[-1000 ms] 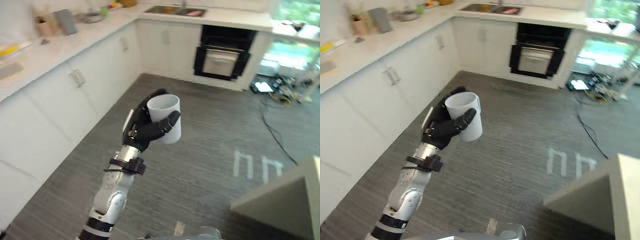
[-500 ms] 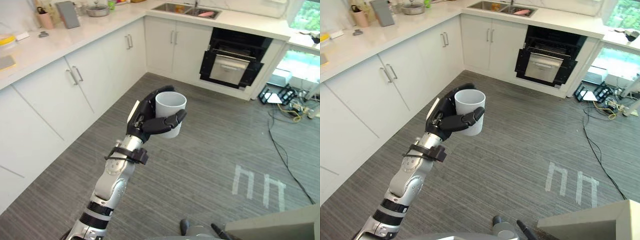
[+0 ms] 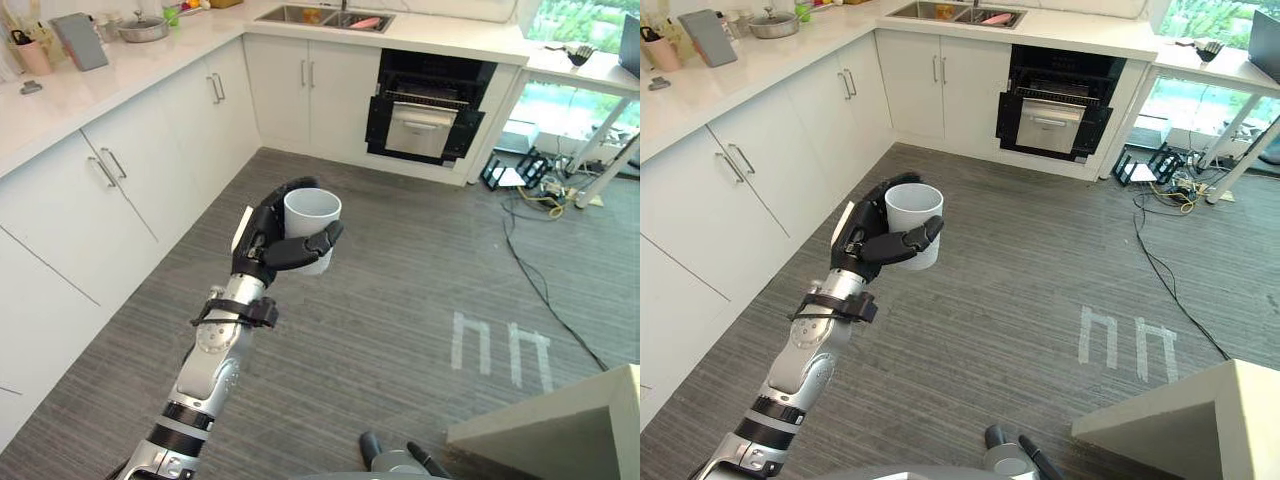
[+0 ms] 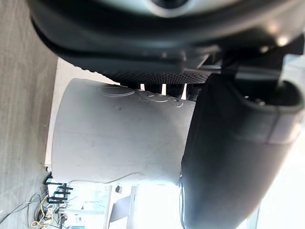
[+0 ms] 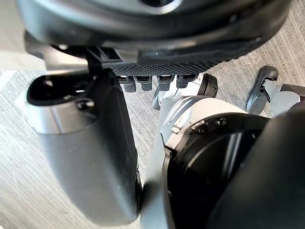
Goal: Walk over to the sink, pick up the cup, carry it to the dishwasher, place the cup inside the dishwasher, then close the dishwasher door
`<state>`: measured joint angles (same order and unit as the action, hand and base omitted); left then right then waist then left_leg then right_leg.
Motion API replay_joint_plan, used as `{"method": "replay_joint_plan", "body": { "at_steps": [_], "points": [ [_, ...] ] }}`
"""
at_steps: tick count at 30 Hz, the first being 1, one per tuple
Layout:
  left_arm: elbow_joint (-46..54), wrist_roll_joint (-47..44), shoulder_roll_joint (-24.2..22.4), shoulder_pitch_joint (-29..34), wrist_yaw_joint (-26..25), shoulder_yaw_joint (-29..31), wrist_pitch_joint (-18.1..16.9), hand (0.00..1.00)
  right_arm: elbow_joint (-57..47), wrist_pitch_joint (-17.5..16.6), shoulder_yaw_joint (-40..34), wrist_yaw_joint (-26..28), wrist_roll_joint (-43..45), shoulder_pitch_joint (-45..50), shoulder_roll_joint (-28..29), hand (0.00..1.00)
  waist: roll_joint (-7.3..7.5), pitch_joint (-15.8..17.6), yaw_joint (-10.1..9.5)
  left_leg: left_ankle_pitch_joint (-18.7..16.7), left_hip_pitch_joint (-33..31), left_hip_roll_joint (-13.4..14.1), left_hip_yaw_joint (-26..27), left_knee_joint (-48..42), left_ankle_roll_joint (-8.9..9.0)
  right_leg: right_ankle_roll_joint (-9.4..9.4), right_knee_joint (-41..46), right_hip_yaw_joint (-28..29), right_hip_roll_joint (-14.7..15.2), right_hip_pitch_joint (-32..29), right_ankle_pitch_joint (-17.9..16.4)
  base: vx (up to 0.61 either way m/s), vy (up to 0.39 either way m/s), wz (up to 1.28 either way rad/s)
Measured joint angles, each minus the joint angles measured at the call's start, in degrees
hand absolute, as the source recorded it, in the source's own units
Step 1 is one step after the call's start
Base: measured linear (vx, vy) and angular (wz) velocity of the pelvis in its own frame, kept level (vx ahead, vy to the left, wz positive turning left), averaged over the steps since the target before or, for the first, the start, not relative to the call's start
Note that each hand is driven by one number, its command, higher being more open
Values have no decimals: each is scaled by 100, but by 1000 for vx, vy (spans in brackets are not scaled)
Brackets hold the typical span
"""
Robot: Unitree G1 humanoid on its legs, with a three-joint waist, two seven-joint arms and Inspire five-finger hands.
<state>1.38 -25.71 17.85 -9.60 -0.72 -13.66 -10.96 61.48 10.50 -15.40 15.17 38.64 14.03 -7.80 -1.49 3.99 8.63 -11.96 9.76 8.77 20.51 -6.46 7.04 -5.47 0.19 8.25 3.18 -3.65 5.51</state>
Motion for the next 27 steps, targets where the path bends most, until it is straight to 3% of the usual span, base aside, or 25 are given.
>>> {"method": "replay_joint_plan", "body": {
  "at_steps": [3,4,11,14,17,18,20,23,24,25,26,27],
  "points": [
    [0,0,-8,0,-2,3,-30,0,-1,-23,14,1,-5,-5,-3,100,-19,7,13,0,24,-21,79,22,0,-18,-78,88,-2,-5,64,2,14,-17],
    [-234,6,-116,4,-17,-27,-36,0,-118,11,236,13,-55,-6,-151,100,-73,-55,153,67,-8,-94,247,115,50,-20,-240,229,18,-105,279,0,0,-3],
    [-239,-19,-124,41,-35,-25,-3,0,-95,-7,231,14,-54,5,-133,100,-73,-55,151,77,30,-125,244,143,33,-24,-213,216,36,-92,282,0,0,0],
    [-386,-191,-239,100,-72,-16,190,0,-19,-76,220,14,-43,23,-103,100,-72,-53,145,94,110,-154,219,160,7,-24,-148,54,74,-31,282,-16,-1,4],
    [-617,-555,-469,287,-206,43,636,0,0,-201,210,2,0,57,-46,100,-52,-40,95,69,191,-196,210,119,-41,52,117,-367,126,-36,215,-100,-4,2],
    [-638,-683,-608,371,-255,105,878,0,-1,-255,97,-17,11,96,30,100,-27,-23,52,-17,187,-209,161,33,-137,58,298,-429,150,-60,74,-123,-7,24],
    [-637,-877,-824,502,-340,168,1148,0,2,-383,-11,-100,13,170,127,100,4,5,10,-180,148,-200,22,-182,-164,95,706,-596,192,-127,-262,-83,-13,27],
    [-638,-1038,-952,617,-434,359,1411,0,17,-728,35,-401,-4,96,105,100,-78,21,-200,-703,-99,82,49,-1059,-141,356,2224,-1101,243,-646,-977,-7,-55,-11],
    [-633,-1041,-939,705,-434,439,1410,0,-4,-800,190,-562,7,70,47,100,-101,8,-264,-899,-112,248,103,-1385,-111,493,3071,-1476,183,-742,-1536,104,-162,-19],
    [-576,-1045,-935,837,-435,466,1410,0,-45,-844,378,-701,6,71,-6,100,-118,-42,-305,-1025,-134,389,116,-1786,-157,594,3380,-1676,93,-634,-1963,226,-231,4],
    [-409,-1126,-926,842,-433,465,1372,0,-179,-911,512,-905,7,-18,-83,100,-187,162,-284,-1003,-823,860,-117,-3723,-624,770,3447,-1858,-51,-433,-2489,210,-204,18],
    [-383,-1168,-996,916,-432,386,1381,0,-300,-955,492,-1051,9,-9,-146,100,-304,209,-315,-578,-1395,1128,-378,-4795,-1061,808,3449,-1891,-154,-346,-2579,213,-168,20]
  ]
}}
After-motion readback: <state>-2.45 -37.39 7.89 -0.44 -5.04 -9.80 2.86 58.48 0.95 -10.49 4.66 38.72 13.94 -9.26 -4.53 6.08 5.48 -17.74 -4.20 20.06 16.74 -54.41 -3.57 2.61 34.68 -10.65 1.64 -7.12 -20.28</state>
